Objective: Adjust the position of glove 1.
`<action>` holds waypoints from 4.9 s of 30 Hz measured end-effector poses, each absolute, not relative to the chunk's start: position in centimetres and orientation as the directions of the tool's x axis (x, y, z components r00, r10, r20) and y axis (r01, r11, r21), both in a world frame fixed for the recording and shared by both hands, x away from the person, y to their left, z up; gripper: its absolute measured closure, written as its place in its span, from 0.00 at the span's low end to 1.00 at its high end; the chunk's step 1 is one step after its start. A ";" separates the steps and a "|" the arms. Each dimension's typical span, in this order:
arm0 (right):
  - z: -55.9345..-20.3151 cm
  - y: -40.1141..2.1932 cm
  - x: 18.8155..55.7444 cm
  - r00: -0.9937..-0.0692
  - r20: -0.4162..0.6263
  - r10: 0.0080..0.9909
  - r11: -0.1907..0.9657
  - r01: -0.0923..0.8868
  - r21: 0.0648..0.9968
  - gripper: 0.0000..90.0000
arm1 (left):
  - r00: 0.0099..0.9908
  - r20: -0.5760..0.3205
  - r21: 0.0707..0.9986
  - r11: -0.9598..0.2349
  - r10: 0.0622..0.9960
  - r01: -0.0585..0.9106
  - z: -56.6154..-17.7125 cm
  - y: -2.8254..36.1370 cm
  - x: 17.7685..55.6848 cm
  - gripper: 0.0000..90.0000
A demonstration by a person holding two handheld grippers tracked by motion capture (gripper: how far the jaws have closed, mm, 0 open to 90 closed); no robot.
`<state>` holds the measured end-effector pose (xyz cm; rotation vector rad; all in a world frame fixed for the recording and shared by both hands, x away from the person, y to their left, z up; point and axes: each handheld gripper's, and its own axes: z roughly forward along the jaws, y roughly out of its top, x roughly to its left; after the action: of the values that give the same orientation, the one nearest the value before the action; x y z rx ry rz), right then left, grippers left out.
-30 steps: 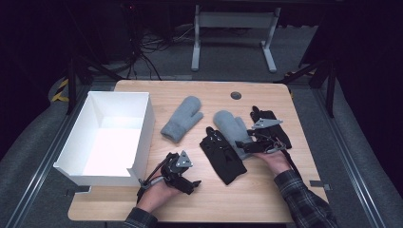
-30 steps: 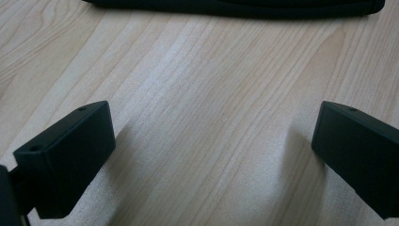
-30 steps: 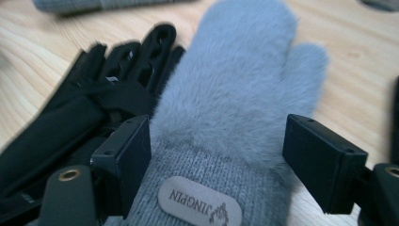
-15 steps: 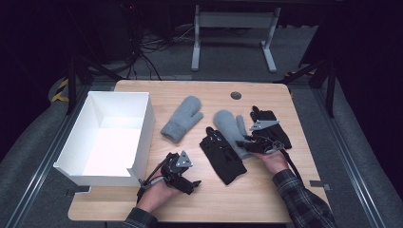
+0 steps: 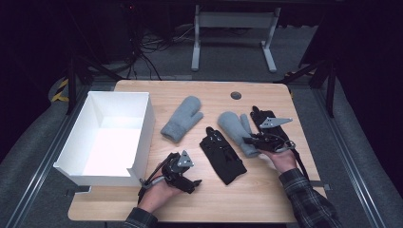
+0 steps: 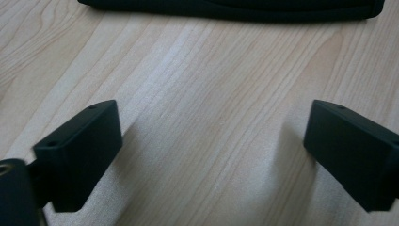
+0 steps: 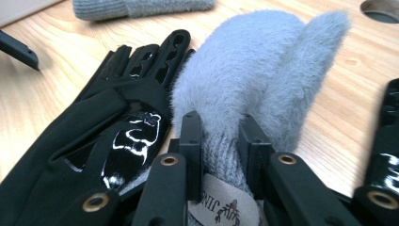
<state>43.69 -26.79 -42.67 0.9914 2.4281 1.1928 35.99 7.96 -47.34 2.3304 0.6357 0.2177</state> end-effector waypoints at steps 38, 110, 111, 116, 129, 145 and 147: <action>-40.5 -29.6 40.4 -0.739 0.059 0.671 0.394 0.423 0.816 0.85 | 0.862 -0.091 0.677 -0.603 0.499 0.421 -45.7 -0.2 41.4 1.00; -42.3 -20.7 34.6 -0.896 0.072 0.439 0.523 0.320 0.790 0.53 | 0.777 -0.082 0.708 -0.512 0.624 0.486 -44.0 9.0 35.5 0.58; -42.3 -20.7 34.6 -0.896 0.072 0.439 0.523 0.320 0.790 0.53 | 0.777 -0.082 0.708 -0.512 0.624 0.486 -44.0 9.0 35.5 0.64; -42.3 -24.3 35.8 -0.860 0.045 0.508 0.535 0.356 0.766 0.97 | 0.797 -0.098 0.707 -0.522 0.596 0.477 -43.8 8.4 35.3 0.82; -44.7 -22.6 35.6 -0.899 0.079 0.430 0.638 0.365 0.678 1.00 | 0.795 -0.102 0.656 -0.560 0.598 0.505 -44.8 6.7 36.2 0.95; -45.4 -17.6 34.7 -0.944 0.118 0.307 0.648 0.298 0.701 1.00 | 0.788 -0.100 0.660 -0.551 0.608 0.510 -44.6 6.4 37.6 0.95; -45.5 -17.2 34.6 -0.945 0.119 0.304 0.647 0.297 0.703 1.00 | 0.786 -0.102 0.663 -0.548 0.610 0.511 -44.7 6.4 37.7 0.95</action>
<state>34.62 -17.18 -45.53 0.5183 2.8419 1.2098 37.71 6.41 -44.65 2.2691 0.8265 0.1817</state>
